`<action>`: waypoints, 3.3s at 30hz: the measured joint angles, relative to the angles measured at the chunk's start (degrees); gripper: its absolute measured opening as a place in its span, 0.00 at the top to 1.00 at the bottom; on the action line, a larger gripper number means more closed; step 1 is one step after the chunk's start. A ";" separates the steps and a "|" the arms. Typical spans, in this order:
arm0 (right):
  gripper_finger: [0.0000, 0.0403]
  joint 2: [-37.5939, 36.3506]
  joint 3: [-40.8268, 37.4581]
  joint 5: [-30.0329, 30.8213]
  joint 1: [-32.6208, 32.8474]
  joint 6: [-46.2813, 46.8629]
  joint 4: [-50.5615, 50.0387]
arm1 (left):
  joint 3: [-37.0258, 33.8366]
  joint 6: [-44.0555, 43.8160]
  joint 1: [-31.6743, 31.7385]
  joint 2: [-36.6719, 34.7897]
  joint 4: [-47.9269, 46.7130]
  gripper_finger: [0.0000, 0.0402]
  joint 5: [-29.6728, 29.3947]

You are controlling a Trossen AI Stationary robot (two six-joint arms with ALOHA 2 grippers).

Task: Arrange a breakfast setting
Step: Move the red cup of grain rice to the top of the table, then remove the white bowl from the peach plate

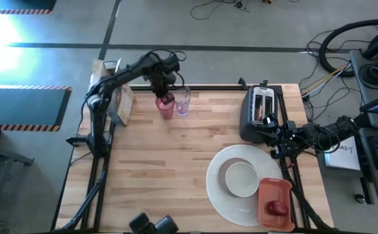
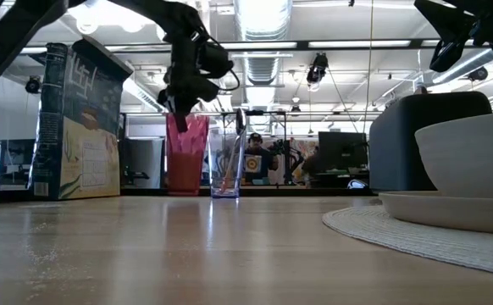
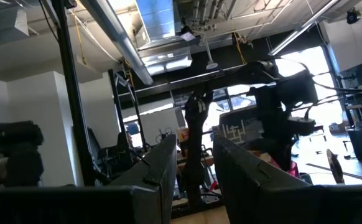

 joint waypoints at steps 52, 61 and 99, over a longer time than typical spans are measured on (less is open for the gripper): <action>0.76 0.00 0.00 0.00 0.02 0.00 0.00 | -4.24 -5.03 3.73 -7.46 -0.68 0.74 0.49; 0.76 0.00 0.00 0.00 0.00 0.00 0.00 | -4.30 -6.80 1.06 -12.25 -2.67 0.68 1.83; 0.76 0.02 0.00 0.00 0.00 0.00 0.00 | -48.43 -26.88 -49.56 -33.77 52.02 0.68 -9.28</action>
